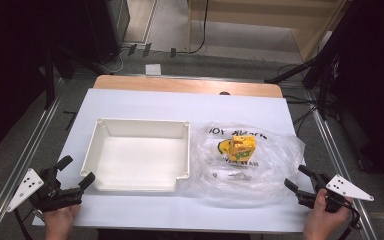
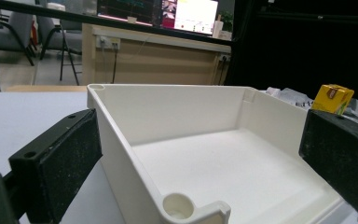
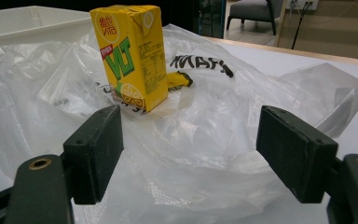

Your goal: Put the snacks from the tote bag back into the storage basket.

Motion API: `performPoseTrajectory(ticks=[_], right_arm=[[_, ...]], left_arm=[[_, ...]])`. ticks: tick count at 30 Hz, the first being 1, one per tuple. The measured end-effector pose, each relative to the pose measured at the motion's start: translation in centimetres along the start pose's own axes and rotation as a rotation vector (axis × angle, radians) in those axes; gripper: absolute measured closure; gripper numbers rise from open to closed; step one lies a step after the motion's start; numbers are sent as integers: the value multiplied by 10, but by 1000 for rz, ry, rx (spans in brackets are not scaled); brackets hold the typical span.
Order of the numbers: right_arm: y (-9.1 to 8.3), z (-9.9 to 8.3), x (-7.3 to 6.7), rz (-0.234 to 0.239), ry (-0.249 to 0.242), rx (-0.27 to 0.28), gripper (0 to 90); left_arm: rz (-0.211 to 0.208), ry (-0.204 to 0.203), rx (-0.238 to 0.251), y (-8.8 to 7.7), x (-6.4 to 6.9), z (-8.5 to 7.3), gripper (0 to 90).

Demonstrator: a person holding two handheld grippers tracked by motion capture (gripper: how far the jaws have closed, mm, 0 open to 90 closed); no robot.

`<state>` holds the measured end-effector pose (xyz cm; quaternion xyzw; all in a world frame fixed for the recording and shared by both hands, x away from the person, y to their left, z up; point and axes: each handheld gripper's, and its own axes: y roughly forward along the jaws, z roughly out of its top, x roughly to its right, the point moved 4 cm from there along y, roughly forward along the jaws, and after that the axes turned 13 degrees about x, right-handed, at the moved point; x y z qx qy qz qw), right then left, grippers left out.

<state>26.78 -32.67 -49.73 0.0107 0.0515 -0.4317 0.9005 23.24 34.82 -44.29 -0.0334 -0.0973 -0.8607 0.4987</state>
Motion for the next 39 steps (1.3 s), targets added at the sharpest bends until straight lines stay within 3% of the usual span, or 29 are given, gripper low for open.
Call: performPoseTrajectory(ticks=[8, 14, 17, 23, 29, 34, 37, 39], right_arm=[[1, 0, -2, -9, -29, -11, 242], [0, 2, -1, 11, 2, -4, 265], [0, 7, -2, -5, -32, -34, 266], [1, 21, -6, 26, -66, -49, 274], [9, 30, -10, 66, -117, -106, 304], [15, 37, -12, 84, -118, -132, 325], [19, 39, -11, 77, -164, -167, 354], [21, 41, -12, 99, -167, -181, 346]], left_arm=[[-3, -1, 0, 0, 0, 0, 0], [-1, 3, -4, 1, 1, 0, 0], [-3, 1, -3, 0, 1, 0, 0], [-4, 1, -6, 0, 1, 0, 0], [0, -9, 1, 0, 0, 0, 0], [-2, -12, 2, -1, -1, 0, 0], [-3, -13, 3, -1, -1, 0, 0], [-2, -15, 5, -2, 0, 1, 0]])
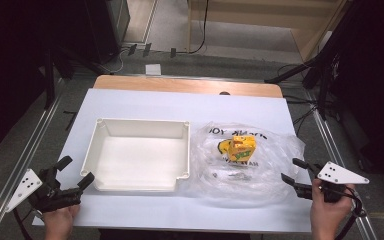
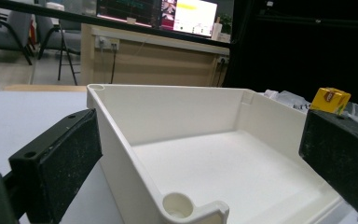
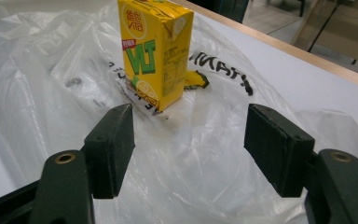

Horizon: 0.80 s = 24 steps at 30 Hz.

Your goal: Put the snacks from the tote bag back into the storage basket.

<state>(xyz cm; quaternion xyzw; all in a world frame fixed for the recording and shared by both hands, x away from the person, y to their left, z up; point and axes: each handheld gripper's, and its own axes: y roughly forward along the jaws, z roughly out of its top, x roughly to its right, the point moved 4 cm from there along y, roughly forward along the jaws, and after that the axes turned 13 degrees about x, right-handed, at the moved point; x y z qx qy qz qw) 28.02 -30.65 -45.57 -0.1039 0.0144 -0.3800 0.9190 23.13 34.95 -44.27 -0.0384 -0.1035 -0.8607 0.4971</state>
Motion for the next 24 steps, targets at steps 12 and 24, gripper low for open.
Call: performPoseTrajectory(ticks=[12, 24], right_arm=[[25, 20, -2, 159, -105, -106, 218], [47, 28, -7, 237, -92, -158, 169]], left_arm=[[0, -3, 5, -1, 0, 0, 0], [-3, -5, 11, -2, -1, 1, 0]])
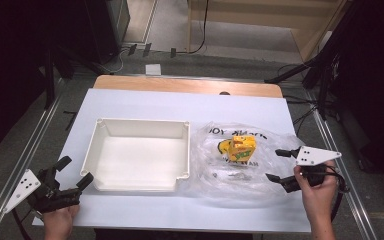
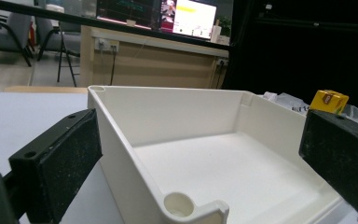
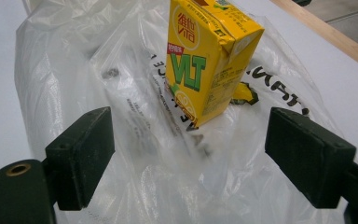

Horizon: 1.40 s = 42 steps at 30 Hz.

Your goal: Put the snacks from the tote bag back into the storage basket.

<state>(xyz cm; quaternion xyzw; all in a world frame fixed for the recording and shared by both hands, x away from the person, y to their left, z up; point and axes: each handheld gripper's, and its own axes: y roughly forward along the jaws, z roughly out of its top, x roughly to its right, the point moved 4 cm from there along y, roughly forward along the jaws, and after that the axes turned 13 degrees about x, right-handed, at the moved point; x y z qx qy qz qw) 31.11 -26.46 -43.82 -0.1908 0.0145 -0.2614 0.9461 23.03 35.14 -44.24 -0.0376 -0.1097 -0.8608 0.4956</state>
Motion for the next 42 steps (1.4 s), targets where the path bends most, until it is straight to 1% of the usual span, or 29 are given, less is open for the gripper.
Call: performPoseTrajectory(ticks=[2, 5, 7, 8, 10, 12, 14, 17, 20, 21, 22, 27, 29, 30, 32, 34, 36, 37, 41, 42], right_arm=[[1, 2, 1, -8, -12, -19, 176], [4, 3, 4, -12, -19, -51, 209], [6, 3, 7, -13, -3, -64, 211], [7, 4, 8, -9, -5, -72, 211], [9, 5, 9, -9, -20, -96, 218], [12, 8, 9, 5, -31, -102, 274], [14, 11, 11, 11, -47, -114, 273], [18, 13, 14, 20, -71, -150, 266], [23, 15, 16, 20, -87, -173, 256], [24, 15, 17, 23, -84, -182, 252], [26, 15, 18, 25, -94, -194, 252], [36, 18, 18, 42, -135, -253, 236], [39, 19, 18, 54, -137, -258, 233], [40, 19, 19, 62, -142, -269, 236], [43, 20, 20, 83, -153, -276, 273], [45, 22, 21, 100, -151, -272, 284], [47, 24, 23, 100, -155, -278, 281], [49, 24, 24, 108, -156, -285, 280], [52, 29, 26, 110, -173, -320, 276], [53, 30, 27, 104, -183, -322, 271]], left_arm=[[1, -2, 2, 0, 0, 0, 0], [0, -3, 5, 0, -1, 0, 0], [1, -3, 4, 0, -1, 0, 0], [1, -3, 5, 0, -1, 0, 0], [1, -3, 5, 0, -1, 0, 0], [1, -4, 5, 0, -1, 0, 0], [-3, -2, 4, 0, -1, 0, 0], [-4, -3, 4, 0, -1, 0, 0], [-4, -4, 4, 0, -1, 0, 0], [-4, -5, 4, 0, -1, 0, 0], [-5, -5, 4, 0, -2, 0, 0], [-9, -7, 3, 0, -1, 0, 0], [-11, -6, 2, 0, -1, 0, 0], [-13, -5, 1, 0, -1, 0, 0], [-14, -5, 1, 0, -1, 0, 0], [-13, -9, 3, -1, -1, 0, 0], [-16, -11, 5, -1, -1, 1, 0], [-16, -11, 5, -1, -2, 1, 0], [-19, -11, 6, -1, -2, 1, 0], [-19, -11, 5, -1, -2, 1, 0]])
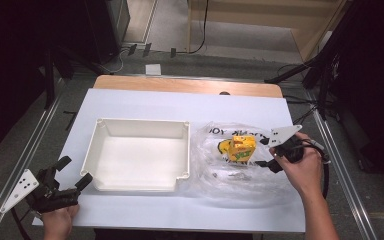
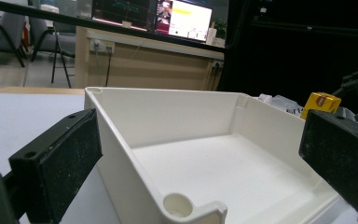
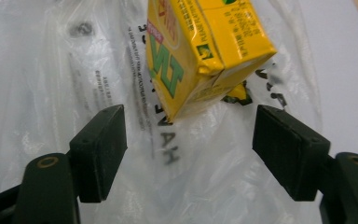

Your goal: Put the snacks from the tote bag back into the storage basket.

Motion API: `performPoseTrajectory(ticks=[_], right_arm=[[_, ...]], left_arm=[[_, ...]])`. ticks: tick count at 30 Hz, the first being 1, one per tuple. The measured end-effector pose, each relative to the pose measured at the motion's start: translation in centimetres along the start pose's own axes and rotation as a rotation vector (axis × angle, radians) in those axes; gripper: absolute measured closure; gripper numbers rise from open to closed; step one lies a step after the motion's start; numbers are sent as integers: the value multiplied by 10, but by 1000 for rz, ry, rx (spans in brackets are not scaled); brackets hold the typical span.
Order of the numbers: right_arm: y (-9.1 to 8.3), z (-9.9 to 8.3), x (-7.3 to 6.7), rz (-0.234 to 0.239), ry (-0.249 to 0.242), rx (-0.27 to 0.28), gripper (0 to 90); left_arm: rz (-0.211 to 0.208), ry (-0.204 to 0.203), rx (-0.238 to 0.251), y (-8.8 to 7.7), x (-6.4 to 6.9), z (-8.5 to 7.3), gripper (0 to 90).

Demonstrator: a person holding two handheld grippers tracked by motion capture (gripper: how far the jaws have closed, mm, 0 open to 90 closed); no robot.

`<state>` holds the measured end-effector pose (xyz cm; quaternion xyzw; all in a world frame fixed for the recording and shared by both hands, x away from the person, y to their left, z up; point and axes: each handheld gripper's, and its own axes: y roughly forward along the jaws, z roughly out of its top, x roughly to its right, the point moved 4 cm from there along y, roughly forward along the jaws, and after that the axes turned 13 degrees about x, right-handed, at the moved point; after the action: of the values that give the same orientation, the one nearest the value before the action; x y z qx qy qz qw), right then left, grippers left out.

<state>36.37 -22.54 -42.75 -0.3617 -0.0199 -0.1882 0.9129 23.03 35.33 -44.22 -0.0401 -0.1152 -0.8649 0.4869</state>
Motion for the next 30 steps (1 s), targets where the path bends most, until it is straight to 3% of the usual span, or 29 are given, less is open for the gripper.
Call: performPoseTrajectory(ticks=[7, 16, 23, 30], right_arm=[[2, 9, 5, 17, -35, -28, 257], [8, 14, 12, 82, -40, -77, 258], [12, 21, 16, 75, -80, -109, 274], [21, 33, 17, 101, -109, -157, 267]], left_arm=[[0, 6, -6, 0, 1, 0, 0], [-3, 7, -6, 1, 1, 0, 0], [0, 6, -6, 1, 1, 0, 0], [-1, 15, -12, 2, 2, -1, 0]])
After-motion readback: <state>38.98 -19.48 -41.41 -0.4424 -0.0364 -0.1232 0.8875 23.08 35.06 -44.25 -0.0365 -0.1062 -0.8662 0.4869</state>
